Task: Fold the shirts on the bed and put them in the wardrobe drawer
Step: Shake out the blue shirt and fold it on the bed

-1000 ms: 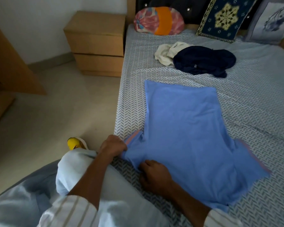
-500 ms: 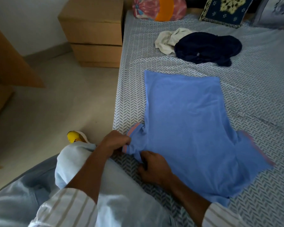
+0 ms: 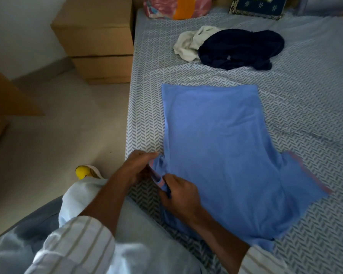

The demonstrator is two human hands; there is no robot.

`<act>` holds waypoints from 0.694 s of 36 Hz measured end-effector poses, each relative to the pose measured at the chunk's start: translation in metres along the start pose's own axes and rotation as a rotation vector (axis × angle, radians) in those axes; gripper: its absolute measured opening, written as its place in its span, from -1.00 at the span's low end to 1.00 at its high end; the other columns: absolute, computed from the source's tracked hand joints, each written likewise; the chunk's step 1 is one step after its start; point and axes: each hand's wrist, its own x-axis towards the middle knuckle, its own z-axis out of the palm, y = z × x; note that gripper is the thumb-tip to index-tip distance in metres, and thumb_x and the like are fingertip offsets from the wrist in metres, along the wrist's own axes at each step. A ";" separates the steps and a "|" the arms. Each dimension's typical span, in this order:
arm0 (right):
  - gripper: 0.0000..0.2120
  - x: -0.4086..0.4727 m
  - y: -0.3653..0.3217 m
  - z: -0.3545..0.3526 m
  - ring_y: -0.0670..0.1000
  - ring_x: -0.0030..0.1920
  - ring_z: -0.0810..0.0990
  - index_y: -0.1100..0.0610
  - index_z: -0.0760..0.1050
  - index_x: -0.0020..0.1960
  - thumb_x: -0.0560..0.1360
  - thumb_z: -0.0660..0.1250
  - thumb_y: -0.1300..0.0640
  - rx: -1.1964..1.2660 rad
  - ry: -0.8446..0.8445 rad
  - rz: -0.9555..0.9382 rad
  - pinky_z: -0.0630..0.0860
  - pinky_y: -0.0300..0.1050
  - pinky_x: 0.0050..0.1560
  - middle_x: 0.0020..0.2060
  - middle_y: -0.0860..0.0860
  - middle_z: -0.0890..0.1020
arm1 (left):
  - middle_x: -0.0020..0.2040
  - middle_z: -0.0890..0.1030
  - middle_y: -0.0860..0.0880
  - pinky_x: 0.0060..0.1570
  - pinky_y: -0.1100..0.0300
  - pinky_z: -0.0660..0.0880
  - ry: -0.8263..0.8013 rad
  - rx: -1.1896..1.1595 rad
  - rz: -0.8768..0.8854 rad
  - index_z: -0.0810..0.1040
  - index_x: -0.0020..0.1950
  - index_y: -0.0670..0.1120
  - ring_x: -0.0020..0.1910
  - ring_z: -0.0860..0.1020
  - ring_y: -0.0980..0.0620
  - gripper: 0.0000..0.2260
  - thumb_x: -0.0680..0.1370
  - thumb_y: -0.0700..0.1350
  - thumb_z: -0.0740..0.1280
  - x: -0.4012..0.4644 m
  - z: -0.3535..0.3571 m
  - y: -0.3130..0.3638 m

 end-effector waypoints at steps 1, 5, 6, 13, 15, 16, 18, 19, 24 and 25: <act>-0.80 -0.001 0.002 0.000 0.07 -0.42 0.57 0.00 0.36 -0.14 0.44 0.39 0.00 0.005 0.003 -0.013 0.33 -0.11 -0.54 -0.38 0.01 0.59 | -0.09 0.63 -0.37 -0.27 0.08 0.59 0.014 0.011 0.002 0.58 0.03 -0.38 -0.31 0.64 -0.15 -0.73 0.52 -0.17 0.46 0.002 0.002 0.003; -0.76 -0.004 0.006 0.000 0.06 -0.40 0.55 0.05 0.50 -0.19 0.34 0.58 0.09 0.065 0.029 -0.006 0.35 -0.08 -0.48 -0.37 0.01 0.59 | -0.34 0.66 -0.21 -0.41 0.12 0.59 0.047 0.074 -0.045 0.56 -0.19 -0.33 -0.40 0.65 -0.08 -0.82 0.40 -0.28 0.53 0.009 0.010 0.019; -0.80 -0.005 0.006 -0.003 0.06 -0.40 0.54 0.05 0.50 -0.20 0.40 0.52 0.06 0.089 0.033 0.002 0.36 -0.06 -0.46 -0.38 0.01 0.58 | -0.30 0.67 -0.21 -0.33 0.07 0.62 0.046 0.117 -0.052 0.57 -0.19 -0.31 -0.35 0.66 -0.10 -0.78 0.34 -0.25 0.56 0.012 0.011 0.021; -0.79 -0.013 0.022 -0.026 0.00 -0.43 0.47 0.09 0.40 -0.25 0.44 0.35 0.02 0.229 0.065 0.194 0.34 -0.09 -0.43 -0.45 -0.01 0.48 | -0.42 0.47 -0.13 -0.37 0.16 0.36 -0.016 0.551 0.131 0.52 -0.44 -0.11 -0.43 0.43 0.02 -0.69 0.26 0.00 0.59 0.022 0.032 0.045; -0.75 -0.016 0.028 -0.032 -0.01 -0.45 0.44 0.08 0.36 -0.26 0.45 0.38 0.01 0.252 0.077 0.243 0.32 -0.12 -0.43 -0.48 -0.04 0.43 | -0.45 0.47 -0.09 -0.52 0.28 0.32 -0.078 0.712 0.158 0.54 -0.37 -0.12 -0.53 0.42 0.04 -0.70 0.37 0.00 0.57 0.019 0.043 0.053; -0.74 -0.017 0.031 -0.034 -0.03 -0.47 0.43 0.07 0.35 -0.26 0.45 0.39 0.00 0.269 0.077 0.263 0.31 -0.16 -0.44 -0.50 -0.07 0.40 | -0.43 0.48 -0.11 -0.54 0.29 0.35 -0.096 0.765 0.157 0.54 -0.33 -0.14 -0.52 0.44 0.02 -0.74 0.38 -0.06 0.56 0.019 0.049 0.056; -0.74 -0.021 0.036 -0.039 -0.10 -0.52 0.39 0.05 0.38 -0.25 0.46 0.39 -0.04 0.313 0.089 0.309 0.29 -0.25 -0.44 -0.52 -0.15 0.35 | -0.36 0.47 -0.15 -0.46 0.23 0.41 -0.117 0.779 0.156 0.52 -0.23 -0.15 -0.41 0.46 -0.05 -0.80 0.37 -0.17 0.54 0.019 0.061 0.058; -0.75 -0.022 0.037 -0.043 -0.16 -0.55 0.38 0.04 0.39 -0.25 0.45 0.38 -0.07 0.344 0.104 0.347 0.28 -0.32 -0.45 -0.54 -0.17 0.35 | -0.32 0.46 -0.17 -0.44 0.23 0.40 -0.131 0.737 0.160 0.52 -0.18 -0.13 -0.38 0.45 -0.05 -0.81 0.38 -0.19 0.52 0.019 0.066 0.059; -0.74 -0.030 0.062 -0.061 -0.24 -0.48 0.41 0.07 0.39 -0.29 0.34 0.31 -0.12 0.524 0.261 0.673 0.32 -0.35 -0.41 -0.49 -0.15 0.48 | -0.35 0.42 -0.13 -0.61 0.36 0.33 -0.258 0.455 0.181 0.43 -0.14 -0.05 -0.47 0.36 0.04 -0.79 0.50 -0.23 0.46 0.016 0.107 0.073; -0.72 -0.035 0.070 -0.062 -0.22 -0.44 0.39 0.13 0.41 -0.29 0.34 0.33 -0.08 0.587 0.319 0.744 0.36 -0.24 -0.39 -0.47 -0.10 0.47 | -0.39 0.42 -0.08 -0.58 0.34 0.34 -0.334 0.389 0.153 0.40 -0.11 -0.03 -0.49 0.36 0.07 -0.79 0.55 -0.20 0.43 0.015 0.116 0.075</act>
